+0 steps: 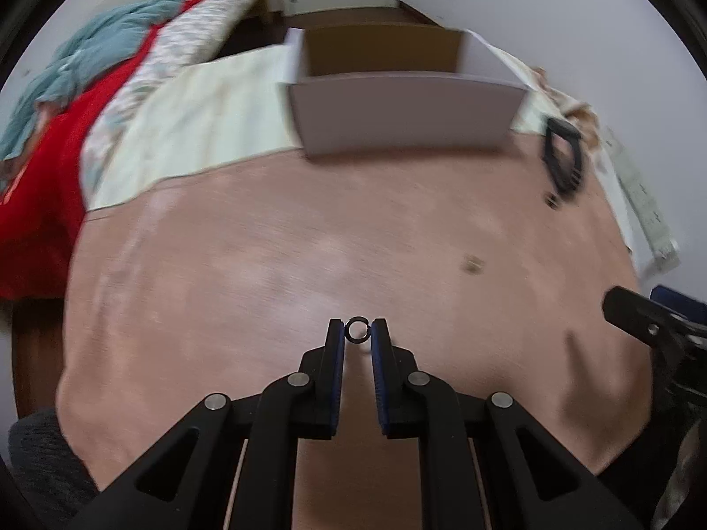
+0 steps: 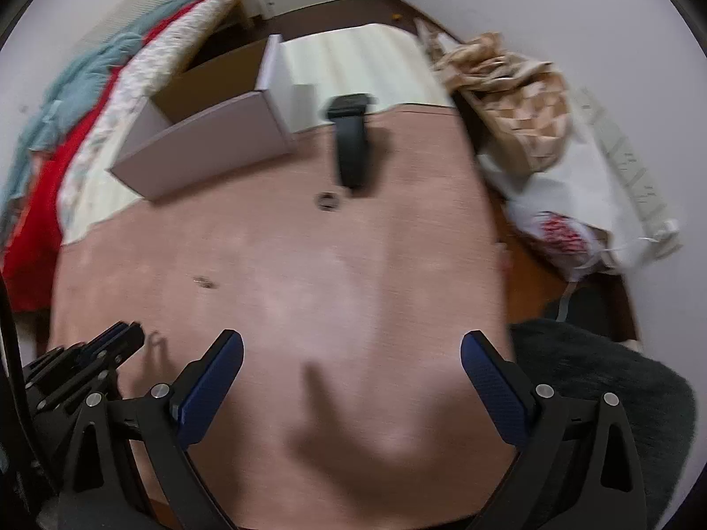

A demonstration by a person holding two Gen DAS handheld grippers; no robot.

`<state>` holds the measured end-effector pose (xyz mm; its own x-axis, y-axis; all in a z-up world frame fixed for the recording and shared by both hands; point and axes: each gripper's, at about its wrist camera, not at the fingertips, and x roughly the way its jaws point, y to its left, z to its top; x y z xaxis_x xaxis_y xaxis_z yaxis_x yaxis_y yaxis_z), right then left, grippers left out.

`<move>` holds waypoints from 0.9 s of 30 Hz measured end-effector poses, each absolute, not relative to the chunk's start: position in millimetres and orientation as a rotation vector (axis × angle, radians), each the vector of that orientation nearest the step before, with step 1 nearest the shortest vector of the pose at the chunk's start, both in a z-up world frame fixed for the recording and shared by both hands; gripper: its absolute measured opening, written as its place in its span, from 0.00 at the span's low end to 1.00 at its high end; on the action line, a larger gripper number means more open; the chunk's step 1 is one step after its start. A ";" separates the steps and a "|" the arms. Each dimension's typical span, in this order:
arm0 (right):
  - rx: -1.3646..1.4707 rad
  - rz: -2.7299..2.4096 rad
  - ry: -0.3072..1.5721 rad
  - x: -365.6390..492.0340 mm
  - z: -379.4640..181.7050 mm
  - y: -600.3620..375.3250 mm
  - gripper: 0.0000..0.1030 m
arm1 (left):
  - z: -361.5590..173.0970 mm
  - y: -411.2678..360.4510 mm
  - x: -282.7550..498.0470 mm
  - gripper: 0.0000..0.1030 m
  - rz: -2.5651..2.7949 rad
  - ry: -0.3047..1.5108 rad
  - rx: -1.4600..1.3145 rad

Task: Organize jewelry
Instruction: 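Grasp the black ring with the left gripper while the right gripper grasps the gold earring, then carry the black ring and gold earring over the white box and lower them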

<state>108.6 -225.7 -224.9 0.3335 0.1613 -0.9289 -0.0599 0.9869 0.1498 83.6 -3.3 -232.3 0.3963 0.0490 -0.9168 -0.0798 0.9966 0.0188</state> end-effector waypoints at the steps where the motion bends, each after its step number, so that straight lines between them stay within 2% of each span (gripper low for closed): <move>1: 0.114 0.179 1.219 111.8 -225.2 -219.0 0.88 | -232.7 7.2 85.8 0.09 0.107 1.163 -0.045; 3: 0.130 0.234 1.215 117.5 -227.7 -204.2 0.82 | -235.4 24.4 87.0 0.09 0.144 1.171 -0.065; 7: 0.127 0.336 1.212 128.4 -239.8 -168.7 0.55 | -240.2 48.6 88.1 0.09 0.204 1.179 -0.098; 11: 0.087 0.403 1.188 129.9 -248.8 -138.8 0.46 | -244.5 64.1 86.6 0.09 0.230 1.186 -0.126; 15: 0.037 0.417 1.198 130.0 -260.5 -120.3 0.30 | -247.0 69.2 89.1 0.09 0.235 1.192 -0.142; 17: 0.015 0.415 1.172 128.4 -261.5 -115.8 0.18 | -247.5 71.3 90.0 0.09 0.234 1.193 -0.148; 18: 0.003 0.414 1.173 128.5 -263.5 -113.4 0.07 | -247.9 71.7 89.7 0.09 0.233 1.194 -0.151; 19: -0.007 0.413 1.167 128.3 -264.8 -112.0 0.01 | -248.1 71.5 89.3 0.09 0.231 1.195 -0.154; 27: 0.013 0.405 1.124 124.3 -258.6 -123.0 0.00 | -247.5 74.0 90.5 0.09 0.214 1.192 -0.171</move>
